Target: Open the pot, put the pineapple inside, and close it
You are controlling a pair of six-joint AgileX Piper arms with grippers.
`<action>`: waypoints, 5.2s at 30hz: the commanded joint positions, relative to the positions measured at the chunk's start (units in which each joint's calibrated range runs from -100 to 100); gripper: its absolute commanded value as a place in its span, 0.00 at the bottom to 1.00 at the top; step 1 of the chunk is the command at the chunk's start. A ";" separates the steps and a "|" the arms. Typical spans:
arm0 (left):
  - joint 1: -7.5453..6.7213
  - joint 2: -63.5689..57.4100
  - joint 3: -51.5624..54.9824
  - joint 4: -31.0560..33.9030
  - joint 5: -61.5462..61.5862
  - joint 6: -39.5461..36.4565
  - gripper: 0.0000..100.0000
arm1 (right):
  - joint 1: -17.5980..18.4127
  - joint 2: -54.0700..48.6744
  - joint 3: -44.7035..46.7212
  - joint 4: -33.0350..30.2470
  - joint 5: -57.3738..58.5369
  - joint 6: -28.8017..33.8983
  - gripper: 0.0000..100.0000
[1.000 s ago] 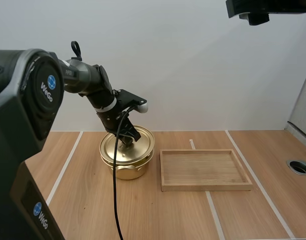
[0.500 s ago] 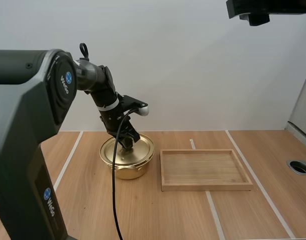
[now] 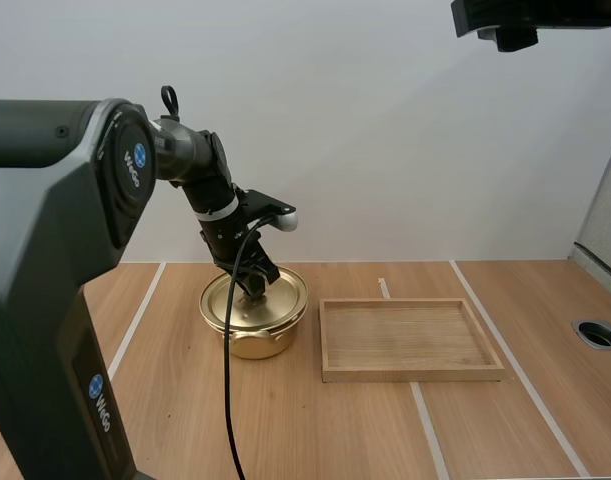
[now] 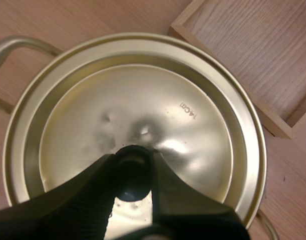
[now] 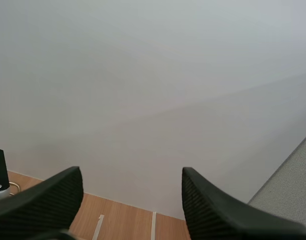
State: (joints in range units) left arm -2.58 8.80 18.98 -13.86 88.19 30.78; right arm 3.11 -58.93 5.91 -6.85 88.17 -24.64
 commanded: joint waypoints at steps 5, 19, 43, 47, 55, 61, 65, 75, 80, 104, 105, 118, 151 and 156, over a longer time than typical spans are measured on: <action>-0.10 0.05 0.13 4.83 -0.17 -1.12 0.69 | -0.15 -0.70 -0.32 -0.40 0.92 0.09 0.94; -0.03 -19.66 -10.84 -1.35 -4.06 -7.32 1.00 | -0.15 -0.70 -0.32 0.97 0.62 0.09 0.94; 3.75 -96.03 11.63 -10.37 -47.45 -19.36 1.00 | -0.75 -16.99 16.44 5.28 -24.90 14.37 0.94; 3.68 -105.03 16.76 -4.30 -48.08 -30.35 1.00 | -2.19 -24.32 24.71 -11.24 -35.85 28.66 0.94; 3.58 -108.80 35.95 7.31 -49.68 -34.15 1.00 | -0.48 -37.41 49.86 -19.86 -51.32 32.14 0.94; 3.51 -108.80 52.06 7.87 -56.29 -34.06 1.00 | -0.48 -41.07 73.18 -21.25 -57.26 30.93 0.94; 3.43 -108.80 61.04 8.13 -56.29 -35.69 1.00 | -0.78 -41.07 83.50 -22.70 -63.19 31.02 0.94; 3.59 -108.80 72.63 8.82 -56.26 -39.20 1.00 | -1.73 -41.07 92.86 -16.02 -65.75 32.52 0.94; 4.10 -108.80 77.26 8.82 -56.26 -39.62 1.00 | -1.73 -41.07 94.09 -14.16 -60.90 32.42 0.94; 4.49 -108.80 81.02 8.71 -57.17 -43.53 1.00 | -1.89 -41.07 94.09 -22.29 -57.66 32.32 0.93; 4.49 -108.80 81.02 8.71 -57.17 -43.53 1.00 | -1.72 -41.07 94.09 -22.29 -57.66 32.32 0.92; 4.49 -108.80 81.02 8.71 -57.17 -43.56 1.00 | -1.53 -41.07 94.09 -18.20 -56.94 32.11 0.00; 4.49 -108.80 81.02 11.74 -58.11 -43.38 0.42 | -1.85 -41.07 94.09 -16.81 -56.94 32.11 0.00; 4.49 -108.80 81.02 11.74 -58.27 -43.38 0.42 | -2.10 -41.07 94.09 -16.81 -56.94 32.11 0.00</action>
State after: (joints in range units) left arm 1.84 -99.70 99.91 -2.76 31.61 -12.52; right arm 1.31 -99.66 99.98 -23.91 31.51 7.67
